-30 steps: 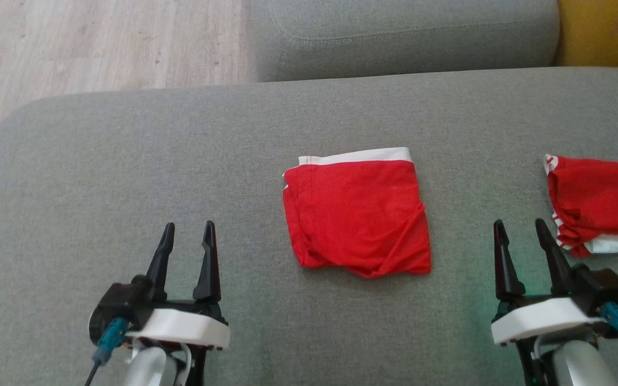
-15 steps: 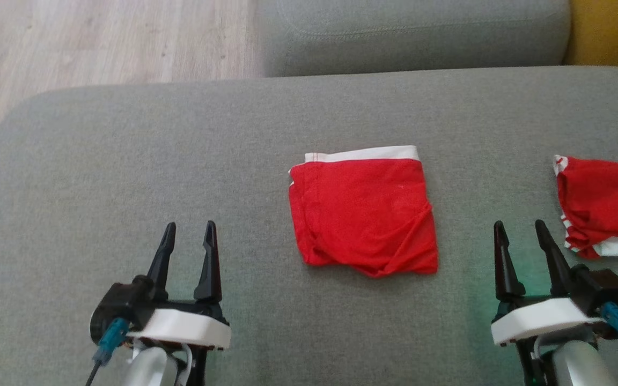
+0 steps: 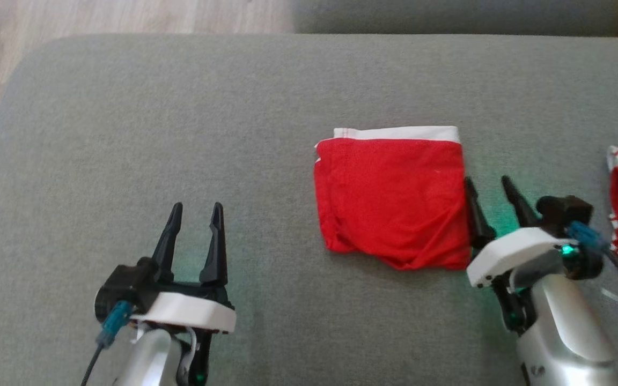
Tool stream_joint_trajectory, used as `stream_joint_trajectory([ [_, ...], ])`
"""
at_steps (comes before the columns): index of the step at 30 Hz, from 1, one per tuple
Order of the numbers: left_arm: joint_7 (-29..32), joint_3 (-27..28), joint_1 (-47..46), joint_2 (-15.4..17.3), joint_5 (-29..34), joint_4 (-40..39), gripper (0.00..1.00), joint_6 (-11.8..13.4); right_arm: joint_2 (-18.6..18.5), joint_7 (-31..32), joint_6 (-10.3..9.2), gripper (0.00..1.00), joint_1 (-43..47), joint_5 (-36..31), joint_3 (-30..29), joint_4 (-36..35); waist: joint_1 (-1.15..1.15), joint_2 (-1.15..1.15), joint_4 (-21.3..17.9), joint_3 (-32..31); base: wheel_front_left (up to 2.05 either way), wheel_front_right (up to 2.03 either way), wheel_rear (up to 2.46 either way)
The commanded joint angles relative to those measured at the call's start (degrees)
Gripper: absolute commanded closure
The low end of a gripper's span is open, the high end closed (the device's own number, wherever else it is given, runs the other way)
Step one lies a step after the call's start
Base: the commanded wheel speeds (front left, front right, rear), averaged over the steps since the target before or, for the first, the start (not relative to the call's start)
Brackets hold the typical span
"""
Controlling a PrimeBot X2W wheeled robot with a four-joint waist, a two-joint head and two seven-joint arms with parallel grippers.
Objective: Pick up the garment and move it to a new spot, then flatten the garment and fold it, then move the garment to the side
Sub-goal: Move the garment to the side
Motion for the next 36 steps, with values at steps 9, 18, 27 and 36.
stream_joint_trajectory([
  [9, -0.54, 0.74, -3.05, 0.33, -0.31, -0.79, 0.00, -0.05, -0.07, 8.43, -0.04, 0.00, -7.03, 8.26, 6.73, 10.66, -0.01, 0.00, 3.06, 1.37, 0.00, 0.00, 0.00],
  [18, -0.54, 1.20, -2.22, 0.33, 0.04, -0.38, 0.00, 0.27, -0.51, 5.26, -0.04, 1.00, -9.02, 1.77, 10.07, 14.85, -0.01, 0.00, 2.41, -0.72, 0.00, 0.00, 0.00],
  [27, -0.54, 1.13, -0.96, 0.33, 0.26, -0.39, 0.00, 0.43, -3.83, 1.16, -0.04, 1.00, -8.56, -7.70, 9.44, 12.58, -0.01, 0.00, -0.22, -3.90, 0.00, 0.00, 0.00],
  [36, -0.54, 1.54, 0.19, 0.33, 0.48, -0.69, 0.00, 0.70, -13.20, 6.05, -0.04, 1.00, -6.02, -9.08, 13.03, 4.06, -0.01, 0.00, -3.57, -5.30, 0.00, 0.00, 0.00],
])
